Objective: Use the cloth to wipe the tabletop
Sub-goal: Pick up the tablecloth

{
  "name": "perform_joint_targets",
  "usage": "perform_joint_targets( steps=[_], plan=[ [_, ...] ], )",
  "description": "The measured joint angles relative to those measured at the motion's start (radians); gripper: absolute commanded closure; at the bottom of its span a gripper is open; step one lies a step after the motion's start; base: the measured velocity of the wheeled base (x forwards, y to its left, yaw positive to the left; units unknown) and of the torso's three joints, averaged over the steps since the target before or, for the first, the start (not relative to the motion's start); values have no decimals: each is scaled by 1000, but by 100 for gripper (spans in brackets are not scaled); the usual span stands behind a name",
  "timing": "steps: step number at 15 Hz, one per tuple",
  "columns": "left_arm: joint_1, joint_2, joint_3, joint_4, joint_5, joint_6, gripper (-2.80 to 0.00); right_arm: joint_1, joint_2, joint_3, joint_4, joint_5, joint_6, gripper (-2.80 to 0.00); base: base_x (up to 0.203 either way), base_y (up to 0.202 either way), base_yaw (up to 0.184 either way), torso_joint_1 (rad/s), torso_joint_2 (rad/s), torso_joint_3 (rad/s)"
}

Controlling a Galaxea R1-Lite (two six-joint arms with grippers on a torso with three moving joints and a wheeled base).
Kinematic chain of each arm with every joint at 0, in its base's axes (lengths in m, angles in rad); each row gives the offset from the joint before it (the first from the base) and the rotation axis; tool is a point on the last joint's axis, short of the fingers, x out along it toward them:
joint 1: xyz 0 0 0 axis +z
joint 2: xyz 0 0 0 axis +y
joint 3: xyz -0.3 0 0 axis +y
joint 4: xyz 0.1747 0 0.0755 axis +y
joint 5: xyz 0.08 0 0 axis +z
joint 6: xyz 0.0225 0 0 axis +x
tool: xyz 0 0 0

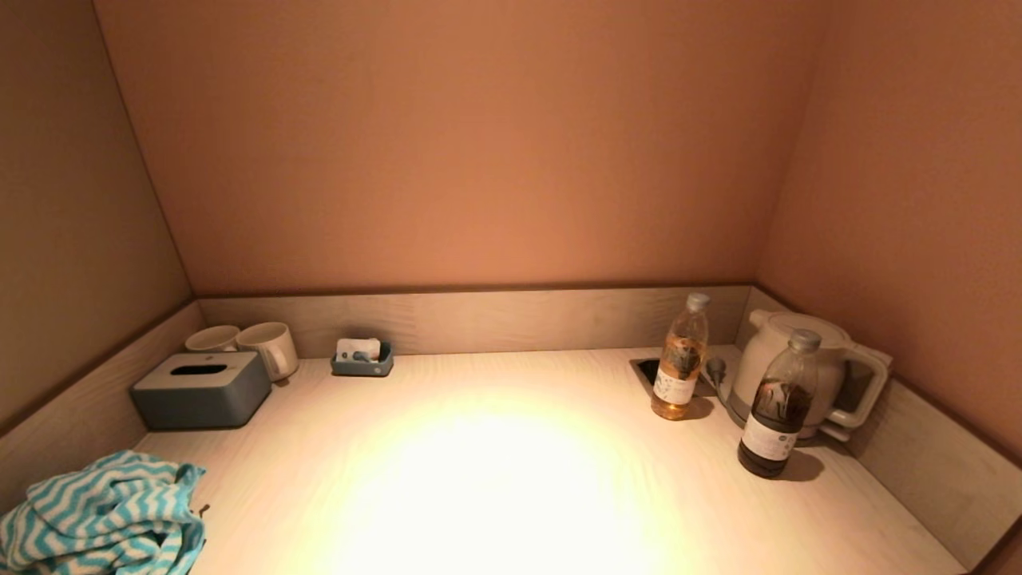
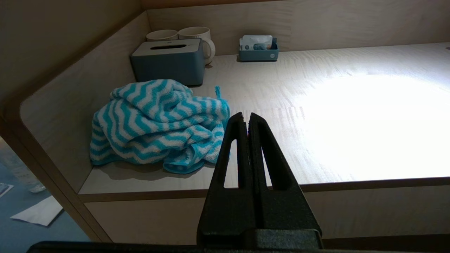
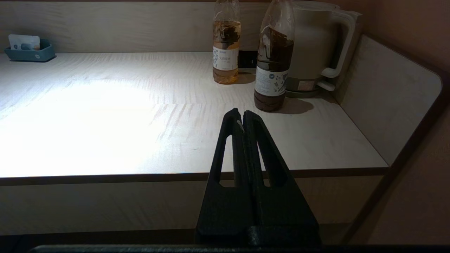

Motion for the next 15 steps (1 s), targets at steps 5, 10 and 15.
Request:
perform_joint_targets(
  steps=[5,10,15],
  plan=[
    [0,0,0,0,-1,0,0,0,0,0,0,0,0,0,0,0,0,0,0,0],
    [0,0,0,-1,4,-8,0,0,0,0,0,0,0,0,0,0,0,0,0,0],
    [0,0,0,-1,4,-8,0,0,0,0,0,0,0,0,0,0,0,0,0,0]
  ],
)
